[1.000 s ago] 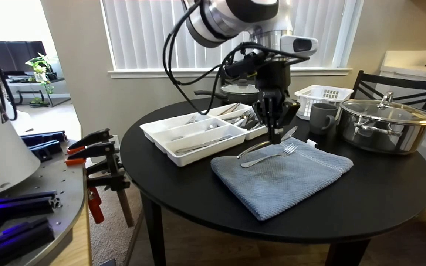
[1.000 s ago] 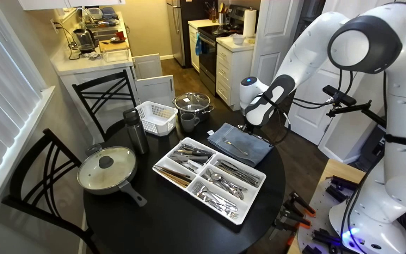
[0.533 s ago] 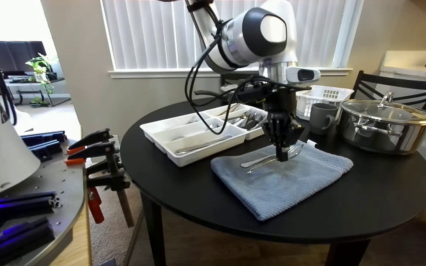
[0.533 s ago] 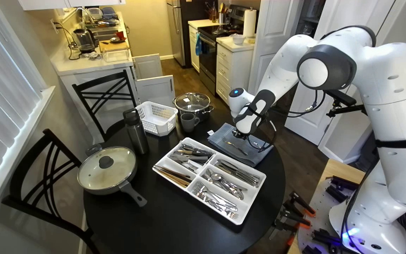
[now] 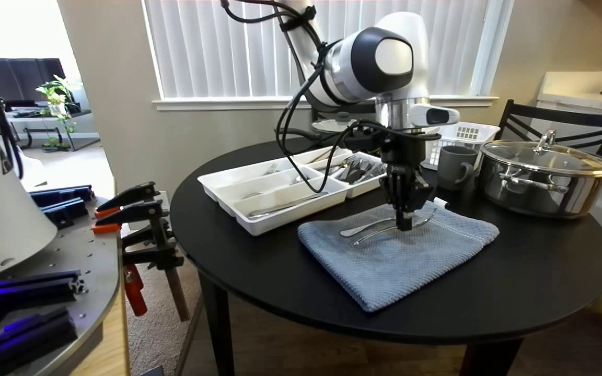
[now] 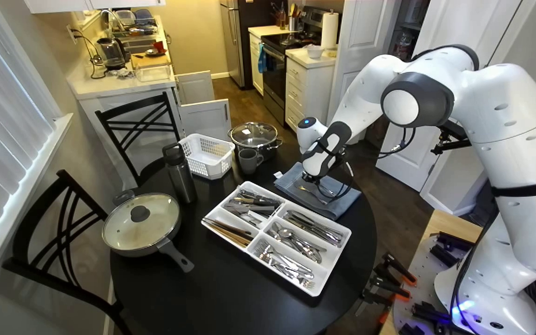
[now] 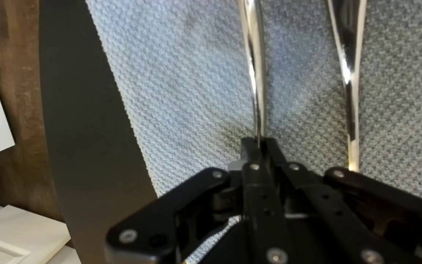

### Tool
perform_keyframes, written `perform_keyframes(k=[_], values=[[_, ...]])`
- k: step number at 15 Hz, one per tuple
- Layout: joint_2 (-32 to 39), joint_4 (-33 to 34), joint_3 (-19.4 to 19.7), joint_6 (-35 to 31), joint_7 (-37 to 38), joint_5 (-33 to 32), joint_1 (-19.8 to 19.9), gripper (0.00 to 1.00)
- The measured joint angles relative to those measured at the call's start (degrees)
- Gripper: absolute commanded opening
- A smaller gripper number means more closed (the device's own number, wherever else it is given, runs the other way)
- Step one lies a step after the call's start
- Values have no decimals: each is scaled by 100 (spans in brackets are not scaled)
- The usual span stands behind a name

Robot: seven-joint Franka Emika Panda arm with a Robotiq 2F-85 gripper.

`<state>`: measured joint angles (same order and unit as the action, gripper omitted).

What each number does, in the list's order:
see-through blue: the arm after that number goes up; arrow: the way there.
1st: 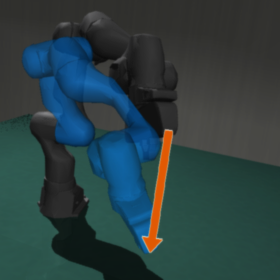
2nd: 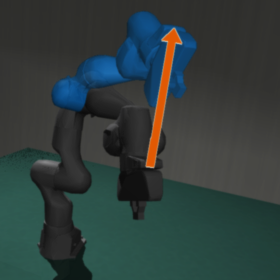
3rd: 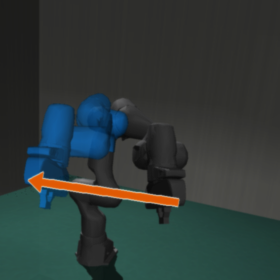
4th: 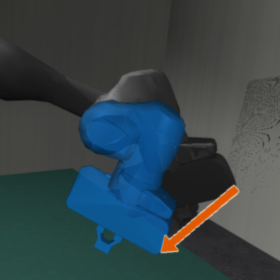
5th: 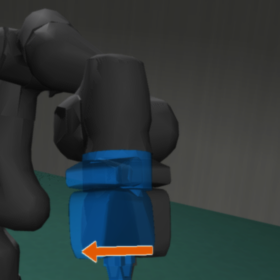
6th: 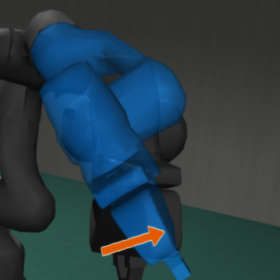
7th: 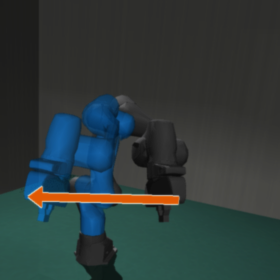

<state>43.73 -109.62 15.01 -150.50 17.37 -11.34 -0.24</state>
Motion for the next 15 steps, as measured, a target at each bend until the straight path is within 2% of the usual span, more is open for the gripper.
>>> perform_keyframes(k=[6, 7, 8, 15], values=[[22, 66, -20, -71, 151, 273, -6, 2], [22, 79, -29, -87, 168, 289, -11, 15], [22, 92, -46, -95, 170, 301, -12, 32], [-55, 98, -116, -129, 170, 316, -74, 76]])
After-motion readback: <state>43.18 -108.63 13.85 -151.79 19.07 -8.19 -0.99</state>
